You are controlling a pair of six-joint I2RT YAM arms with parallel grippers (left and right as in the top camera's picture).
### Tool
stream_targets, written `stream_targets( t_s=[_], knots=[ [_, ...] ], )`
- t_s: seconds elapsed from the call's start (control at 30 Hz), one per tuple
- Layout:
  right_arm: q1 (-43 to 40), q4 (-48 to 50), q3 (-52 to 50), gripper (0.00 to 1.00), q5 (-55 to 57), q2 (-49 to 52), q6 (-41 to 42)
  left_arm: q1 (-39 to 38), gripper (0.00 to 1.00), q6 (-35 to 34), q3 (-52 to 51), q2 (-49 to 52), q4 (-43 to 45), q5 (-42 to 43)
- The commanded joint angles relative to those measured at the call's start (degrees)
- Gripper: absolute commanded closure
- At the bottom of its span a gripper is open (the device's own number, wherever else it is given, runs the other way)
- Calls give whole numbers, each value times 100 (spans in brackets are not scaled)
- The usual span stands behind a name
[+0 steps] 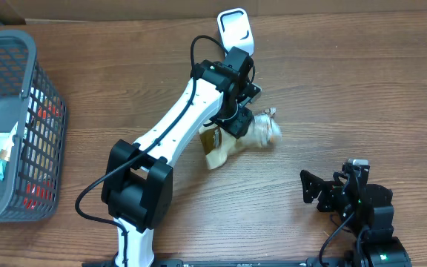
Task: Scan the item barcode
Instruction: 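Carry the snack bag to the scanner and drop it mid-table, then return the left gripper to the basket and grasp the white tube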
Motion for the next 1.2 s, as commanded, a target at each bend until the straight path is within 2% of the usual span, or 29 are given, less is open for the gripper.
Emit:
stream_targets(
  t_s=[0.0,0.23,0.3,0.53,0.77,0.93,1.17],
  knots=[
    [28,26,-20,0,15,-35,0,-111,30,94,17,-42,-72,304],
    [28,24,-20,0,15,-35,0,13,17,-15,992,-68,-533,525],
    [28,24,-20,0,15,-35,0,140,0,-74,1580,-68,-774,514],
    [28,24,-20,0,15,-35,-2,1224,0,-332,4138,-68,-1908,466],
    [28,24,-20,0,15,-35,0,3211,1,-1010,6100,-68,-3178,-22],
    [28,26,-20,0,15,-35,0,4883,0,-1134,6181,-229,-3178,122],
    [28,24,-20,0,15,-35,0,6365,0,-1287,5930,-254,-3178,133]
  ],
)
